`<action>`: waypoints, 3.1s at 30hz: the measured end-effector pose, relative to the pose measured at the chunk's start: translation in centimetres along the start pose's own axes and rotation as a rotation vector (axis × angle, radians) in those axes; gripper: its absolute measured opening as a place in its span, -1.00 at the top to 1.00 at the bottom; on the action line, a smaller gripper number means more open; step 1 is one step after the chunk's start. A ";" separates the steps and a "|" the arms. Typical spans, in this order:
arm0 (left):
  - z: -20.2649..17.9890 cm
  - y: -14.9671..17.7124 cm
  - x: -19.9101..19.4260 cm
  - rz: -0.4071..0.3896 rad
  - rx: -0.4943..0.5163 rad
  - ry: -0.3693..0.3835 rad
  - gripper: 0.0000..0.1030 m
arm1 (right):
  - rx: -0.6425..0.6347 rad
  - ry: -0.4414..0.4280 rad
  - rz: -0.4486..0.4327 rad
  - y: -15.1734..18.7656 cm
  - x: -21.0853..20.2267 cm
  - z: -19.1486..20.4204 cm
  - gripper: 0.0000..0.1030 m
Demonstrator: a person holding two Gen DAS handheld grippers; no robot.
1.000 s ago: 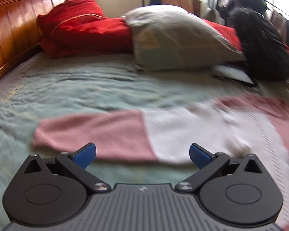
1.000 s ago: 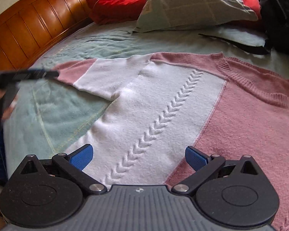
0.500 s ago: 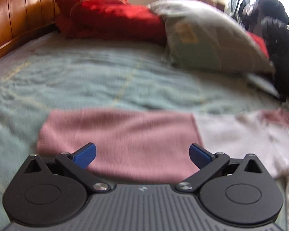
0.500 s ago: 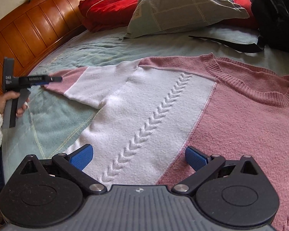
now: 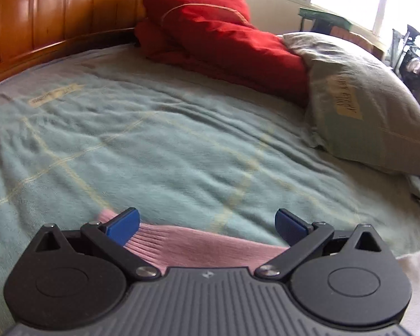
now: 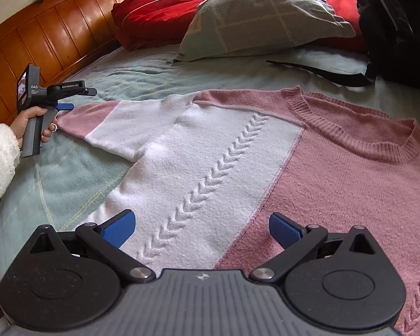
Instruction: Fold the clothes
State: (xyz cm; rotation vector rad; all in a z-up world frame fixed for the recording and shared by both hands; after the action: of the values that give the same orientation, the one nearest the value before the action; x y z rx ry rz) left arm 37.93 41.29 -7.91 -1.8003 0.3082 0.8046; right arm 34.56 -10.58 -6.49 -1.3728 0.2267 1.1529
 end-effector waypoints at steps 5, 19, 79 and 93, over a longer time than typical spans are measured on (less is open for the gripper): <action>-7.6 1.1 -1.4 0.091 0.071 0.225 -0.98 | 0.009 -0.032 -0.012 0.0 -0.3 -0.1 -1.00; -23.1 5.0 3.7 0.328 0.080 0.528 -0.98 | 0.031 -0.123 -0.021 0.4 -1.0 -1.0 -1.00; -22.8 16.1 -12.2 0.488 0.049 0.492 -0.98 | 0.261 -0.148 -0.095 1.3 -3.2 -6.5 -1.00; -18.7 23.2 -22.6 0.416 0.131 0.413 -0.98 | 0.248 -0.136 -0.078 1.4 -2.6 -6.2 -1.00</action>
State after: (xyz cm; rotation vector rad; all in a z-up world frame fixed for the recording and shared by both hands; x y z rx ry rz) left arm 15.11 11.67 -6.74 -1.7917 1.0080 0.6666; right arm 35.23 -17.32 -7.19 -1.0724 0.2088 1.1087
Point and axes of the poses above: each gripper's, at about its wrist camera, not at the fingertips, and x roughly the way its jaws point, z to its left, y to its underside, the point moved 1 cm from there along x, roughly the way its jaws point
